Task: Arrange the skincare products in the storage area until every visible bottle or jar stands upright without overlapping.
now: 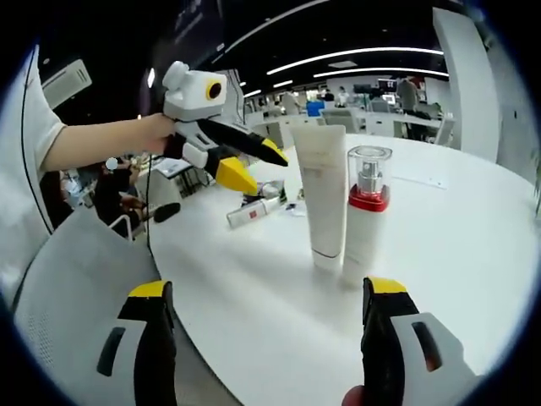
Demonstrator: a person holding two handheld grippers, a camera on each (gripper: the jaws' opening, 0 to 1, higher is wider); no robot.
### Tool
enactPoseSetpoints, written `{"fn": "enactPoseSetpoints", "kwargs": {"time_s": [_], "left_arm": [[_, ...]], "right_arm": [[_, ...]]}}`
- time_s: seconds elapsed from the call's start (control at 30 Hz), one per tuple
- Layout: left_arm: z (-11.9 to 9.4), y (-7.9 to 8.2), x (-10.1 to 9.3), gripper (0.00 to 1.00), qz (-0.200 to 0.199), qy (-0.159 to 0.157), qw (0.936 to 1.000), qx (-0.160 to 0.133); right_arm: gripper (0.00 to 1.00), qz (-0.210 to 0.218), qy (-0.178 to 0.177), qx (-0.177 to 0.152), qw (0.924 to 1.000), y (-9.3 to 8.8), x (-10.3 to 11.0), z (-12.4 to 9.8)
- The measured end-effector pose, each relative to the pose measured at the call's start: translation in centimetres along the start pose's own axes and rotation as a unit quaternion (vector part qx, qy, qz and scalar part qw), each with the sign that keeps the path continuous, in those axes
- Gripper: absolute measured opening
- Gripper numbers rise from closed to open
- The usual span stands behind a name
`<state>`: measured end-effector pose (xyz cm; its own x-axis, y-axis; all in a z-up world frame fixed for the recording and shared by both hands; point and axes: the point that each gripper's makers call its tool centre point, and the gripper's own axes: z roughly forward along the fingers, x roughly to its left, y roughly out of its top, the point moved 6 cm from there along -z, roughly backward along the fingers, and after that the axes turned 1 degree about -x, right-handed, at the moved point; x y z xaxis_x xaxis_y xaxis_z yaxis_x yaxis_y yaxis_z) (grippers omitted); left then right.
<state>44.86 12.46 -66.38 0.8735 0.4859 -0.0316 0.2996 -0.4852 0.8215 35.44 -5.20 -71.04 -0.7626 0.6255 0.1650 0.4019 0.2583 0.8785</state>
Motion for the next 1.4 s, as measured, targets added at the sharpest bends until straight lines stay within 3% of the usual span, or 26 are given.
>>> {"fn": "enactPoseSetpoints", "kwargs": {"time_s": [0.17,0.7,1.03,1.23,1.4], "left_arm": [[-1.3,-1.7,-0.4,0.63,-0.022,0.014,0.9997,0.004],[-4.8,-5.0,-3.3,0.81,-0.079,0.05,0.9956,-0.004],[-7.0,-6.8,-4.9,0.87,-0.126,0.083,0.9883,-0.022],[-8.7,-9.2,-5.6,0.92,-0.15,0.102,0.9833,-0.014],[-10.1,-9.8,-6.9,0.95,-0.171,0.119,0.9779,-0.023]], "right_arm": [[0.93,0.0,-0.003,0.0,1.0,0.1,0.2,0.0],[0.94,-0.015,-0.003,-0.003,0.9999,0.8,1.4,-1.1],[0.94,-0.023,-0.005,-0.003,0.9997,1.4,2.2,-1.5],[0.94,-0.025,-0.002,0.0,0.9997,1.4,2.8,-1.9],[0.94,-0.022,-0.005,0.0,0.9997,1.3,2.8,-2.1]]}}
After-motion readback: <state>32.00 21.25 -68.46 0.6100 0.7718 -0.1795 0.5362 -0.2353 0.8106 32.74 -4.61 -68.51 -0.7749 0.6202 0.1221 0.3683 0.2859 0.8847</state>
